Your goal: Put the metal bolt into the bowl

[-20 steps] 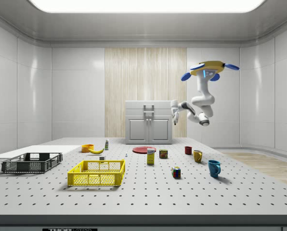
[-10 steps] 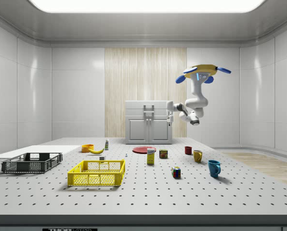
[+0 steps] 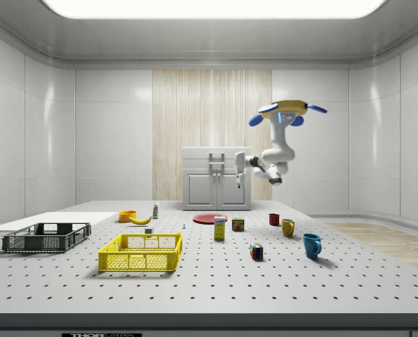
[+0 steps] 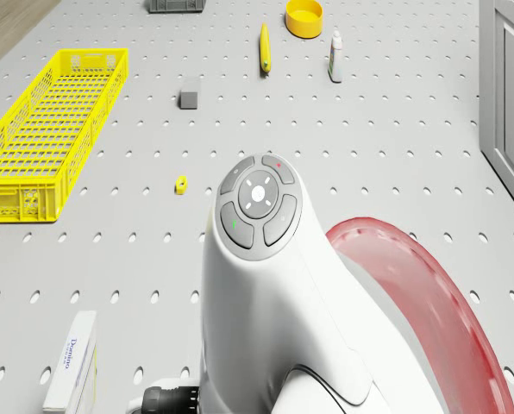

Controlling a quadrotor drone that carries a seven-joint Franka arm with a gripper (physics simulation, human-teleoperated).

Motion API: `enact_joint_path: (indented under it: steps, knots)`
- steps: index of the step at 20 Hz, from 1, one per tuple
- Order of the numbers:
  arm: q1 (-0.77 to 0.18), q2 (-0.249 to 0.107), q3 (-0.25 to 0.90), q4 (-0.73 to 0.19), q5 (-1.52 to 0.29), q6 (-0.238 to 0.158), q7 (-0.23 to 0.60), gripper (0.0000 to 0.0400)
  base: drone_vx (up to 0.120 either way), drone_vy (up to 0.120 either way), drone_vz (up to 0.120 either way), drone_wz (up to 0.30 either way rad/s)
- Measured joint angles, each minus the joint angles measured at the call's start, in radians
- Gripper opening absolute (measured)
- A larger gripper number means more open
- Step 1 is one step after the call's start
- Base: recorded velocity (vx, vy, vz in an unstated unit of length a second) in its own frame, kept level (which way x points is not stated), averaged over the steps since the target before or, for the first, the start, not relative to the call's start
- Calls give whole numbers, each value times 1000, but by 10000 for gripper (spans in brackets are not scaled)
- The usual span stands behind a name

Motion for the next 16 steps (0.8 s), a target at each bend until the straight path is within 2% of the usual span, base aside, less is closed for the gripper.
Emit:
enact_joint_path:
  steps: [5,8,13,16]
  knots:
    - [-12,-27,10,2,13,22,11,400,120,0,-120,0]
    - [-19,-42,16,3,21,35,17,400,120,0,-13,0]
    - [-28,-67,24,5,34,58,25,400,120,0,-120,0]
    - [-33,-82,28,6,42,71,30,400,120,0,-27,0]
